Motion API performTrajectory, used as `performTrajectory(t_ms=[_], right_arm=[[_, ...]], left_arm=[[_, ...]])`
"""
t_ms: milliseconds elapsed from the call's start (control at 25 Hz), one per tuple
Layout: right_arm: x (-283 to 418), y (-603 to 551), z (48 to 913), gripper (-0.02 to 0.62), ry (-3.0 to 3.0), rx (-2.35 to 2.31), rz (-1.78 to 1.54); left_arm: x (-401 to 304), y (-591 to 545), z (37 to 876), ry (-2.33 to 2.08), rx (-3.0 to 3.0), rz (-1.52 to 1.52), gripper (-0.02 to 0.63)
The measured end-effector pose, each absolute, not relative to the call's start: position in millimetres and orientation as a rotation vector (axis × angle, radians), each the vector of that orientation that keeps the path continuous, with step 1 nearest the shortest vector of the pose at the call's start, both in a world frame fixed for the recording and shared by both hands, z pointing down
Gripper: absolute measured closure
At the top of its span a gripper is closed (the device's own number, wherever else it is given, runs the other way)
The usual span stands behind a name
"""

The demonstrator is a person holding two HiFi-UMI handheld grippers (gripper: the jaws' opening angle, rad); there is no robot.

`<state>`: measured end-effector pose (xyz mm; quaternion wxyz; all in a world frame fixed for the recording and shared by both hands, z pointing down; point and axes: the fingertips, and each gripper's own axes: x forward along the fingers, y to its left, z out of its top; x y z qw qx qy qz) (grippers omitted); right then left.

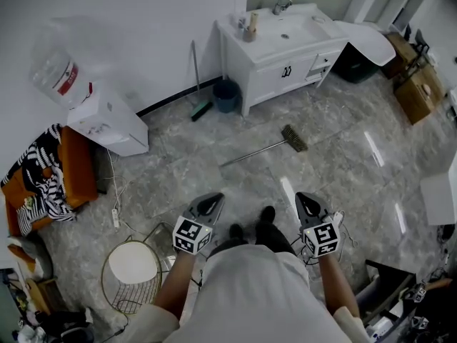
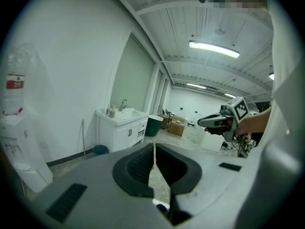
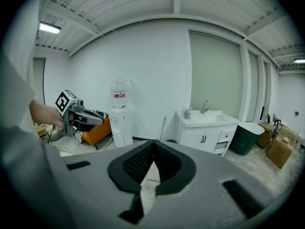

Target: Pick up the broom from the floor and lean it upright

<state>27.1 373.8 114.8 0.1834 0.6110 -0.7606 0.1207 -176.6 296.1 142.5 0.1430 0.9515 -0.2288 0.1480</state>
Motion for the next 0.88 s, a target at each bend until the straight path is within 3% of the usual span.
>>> performTrajectory(t_ms=[880], right_arm=[[147.2,202.9,149.6,0.594,-2.332,1.381,0.345]], left_arm=[[-44.8,180.4,170.5,-0.868,2.610,0.460,0.591]])
